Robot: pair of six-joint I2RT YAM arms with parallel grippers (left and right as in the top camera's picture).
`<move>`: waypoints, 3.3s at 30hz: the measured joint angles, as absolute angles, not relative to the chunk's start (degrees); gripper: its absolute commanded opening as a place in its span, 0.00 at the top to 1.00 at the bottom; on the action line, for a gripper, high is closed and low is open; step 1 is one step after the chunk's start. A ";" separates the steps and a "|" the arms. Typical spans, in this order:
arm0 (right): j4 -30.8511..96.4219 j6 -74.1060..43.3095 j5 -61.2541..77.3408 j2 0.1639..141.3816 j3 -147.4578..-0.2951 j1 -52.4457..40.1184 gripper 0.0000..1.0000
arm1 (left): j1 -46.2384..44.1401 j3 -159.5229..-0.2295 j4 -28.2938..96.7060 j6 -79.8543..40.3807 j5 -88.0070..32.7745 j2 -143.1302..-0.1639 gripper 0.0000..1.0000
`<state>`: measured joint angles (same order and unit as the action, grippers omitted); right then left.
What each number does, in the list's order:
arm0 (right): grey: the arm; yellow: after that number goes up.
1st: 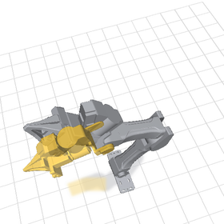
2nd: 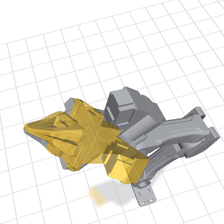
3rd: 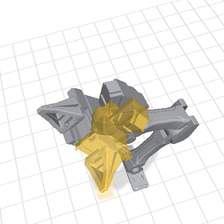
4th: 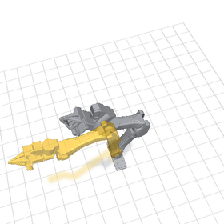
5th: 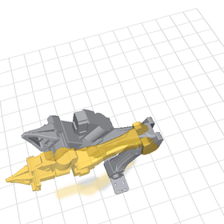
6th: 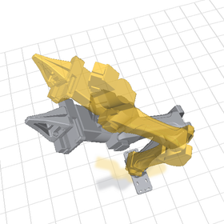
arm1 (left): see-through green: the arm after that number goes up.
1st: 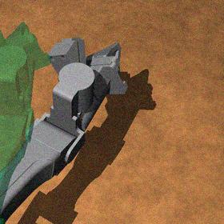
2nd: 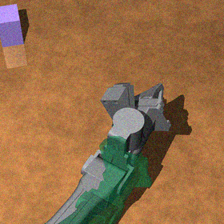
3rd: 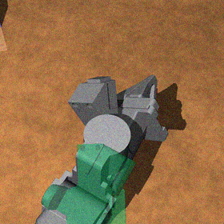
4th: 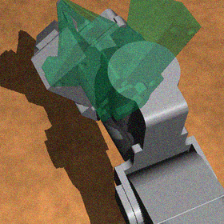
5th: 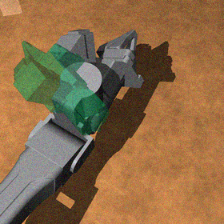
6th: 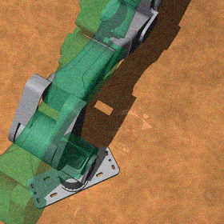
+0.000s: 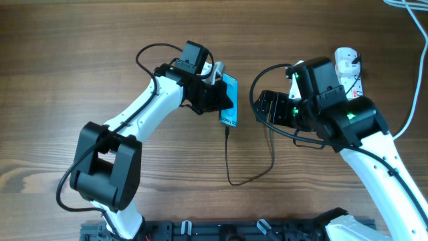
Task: Plug charger to phone and switch on socket
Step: 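Lower the plugged-in phone onto the table with the left gripper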
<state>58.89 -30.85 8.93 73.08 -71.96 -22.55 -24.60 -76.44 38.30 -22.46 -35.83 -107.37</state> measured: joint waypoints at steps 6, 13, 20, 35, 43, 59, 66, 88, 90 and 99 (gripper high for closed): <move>58.72 -31.48 8.93 73.08 -71.96 -22.55 0.00 | -24.60 -76.44 38.06 -22.68 -35.83 -110.28 0.96; 58.35 -31.51 8.93 73.08 -71.96 -22.57 0.00 | -24.60 -76.44 37.12 -22.70 -35.83 -110.87 0.96; 58.13 -31.51 9.39 76.69 -71.96 -22.55 0.00 | -24.60 -76.44 35.90 -22.85 -35.79 -113.47 0.96; 57.82 -31.51 11.16 80.05 -71.96 -22.55 0.00 | -24.60 -76.40 33.17 -22.92 -33.69 -114.15 0.96; 57.82 -31.51 12.45 80.05 -71.96 -22.55 0.00 | -24.60 -76.40 32.16 -22.96 -32.60 -116.25 0.94; 57.82 -31.51 12.91 80.05 -71.96 -22.55 0.00 | -24.60 -76.42 30.79 -23.16 -31.55 -118.54 0.82; 57.82 -31.51 13.06 80.05 -71.96 -22.55 0.00 | -24.60 -76.42 30.81 -23.09 -31.53 -118.63 0.78; 57.93 -31.48 13.06 80.05 -71.96 -22.55 0.00 | -24.80 -77.82 36.21 -23.07 -23.42 -118.17 0.32; 58.28 -31.48 13.06 80.05 -71.96 -22.55 0.00 | -24.82 -77.93 36.25 -23.09 -23.09 -118.06 0.20; 59.57 -31.48 13.06 80.05 -71.96 -22.55 0.00 | -24.75 -78.56 37.69 -23.05 -20.91 -117.05 0.00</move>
